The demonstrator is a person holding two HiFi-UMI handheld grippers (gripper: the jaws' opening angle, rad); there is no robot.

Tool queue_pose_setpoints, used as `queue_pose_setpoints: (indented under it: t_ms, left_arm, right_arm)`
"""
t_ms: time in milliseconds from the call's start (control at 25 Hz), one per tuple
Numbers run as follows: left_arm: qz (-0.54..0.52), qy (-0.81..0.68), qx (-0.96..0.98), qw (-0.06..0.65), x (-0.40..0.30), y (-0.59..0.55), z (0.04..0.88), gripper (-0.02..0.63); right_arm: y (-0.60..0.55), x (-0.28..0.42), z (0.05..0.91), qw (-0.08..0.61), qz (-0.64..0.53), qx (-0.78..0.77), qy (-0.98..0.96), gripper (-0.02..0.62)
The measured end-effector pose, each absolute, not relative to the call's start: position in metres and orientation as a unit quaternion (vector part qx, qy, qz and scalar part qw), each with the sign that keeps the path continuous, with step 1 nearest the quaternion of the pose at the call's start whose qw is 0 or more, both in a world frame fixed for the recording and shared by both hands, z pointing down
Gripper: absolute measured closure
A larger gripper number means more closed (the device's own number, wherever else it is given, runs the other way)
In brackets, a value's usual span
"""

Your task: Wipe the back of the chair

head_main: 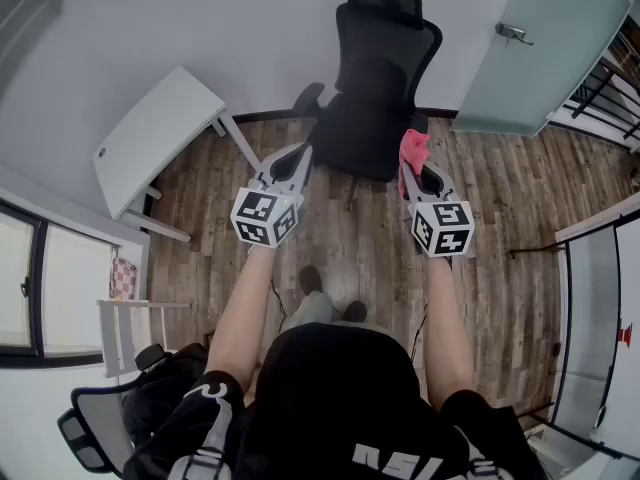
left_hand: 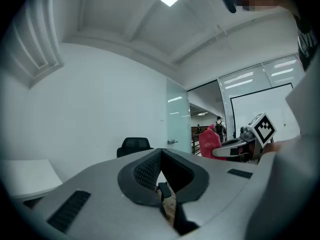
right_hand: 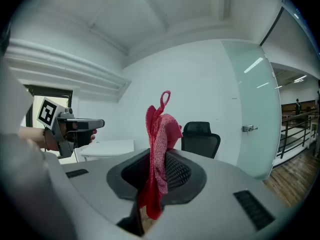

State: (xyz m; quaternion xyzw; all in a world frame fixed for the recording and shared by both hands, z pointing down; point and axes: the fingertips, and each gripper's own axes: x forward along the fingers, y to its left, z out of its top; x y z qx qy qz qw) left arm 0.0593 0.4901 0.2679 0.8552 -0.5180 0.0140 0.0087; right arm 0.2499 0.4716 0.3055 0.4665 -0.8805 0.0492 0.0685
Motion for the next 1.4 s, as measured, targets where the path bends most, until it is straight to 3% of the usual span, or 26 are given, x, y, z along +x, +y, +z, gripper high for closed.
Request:
queue_pose_setpoints:
  t_ms: [760,1400]
  left_arm:
    - [-0.003,-0.499,0.866,0.029,0.034,0.439,0.277,0.584]
    - [-0.014,-0.477,0.878,0.04,-0.04,0.33,0.286,0.584]
  right_arm:
    - [0.428,0.213,0.308,0.074,0.061,0.465,-0.88,0.522]
    - [0.327,0.133,0.31,0.092,0.057,0.481,-0.87,0.52]
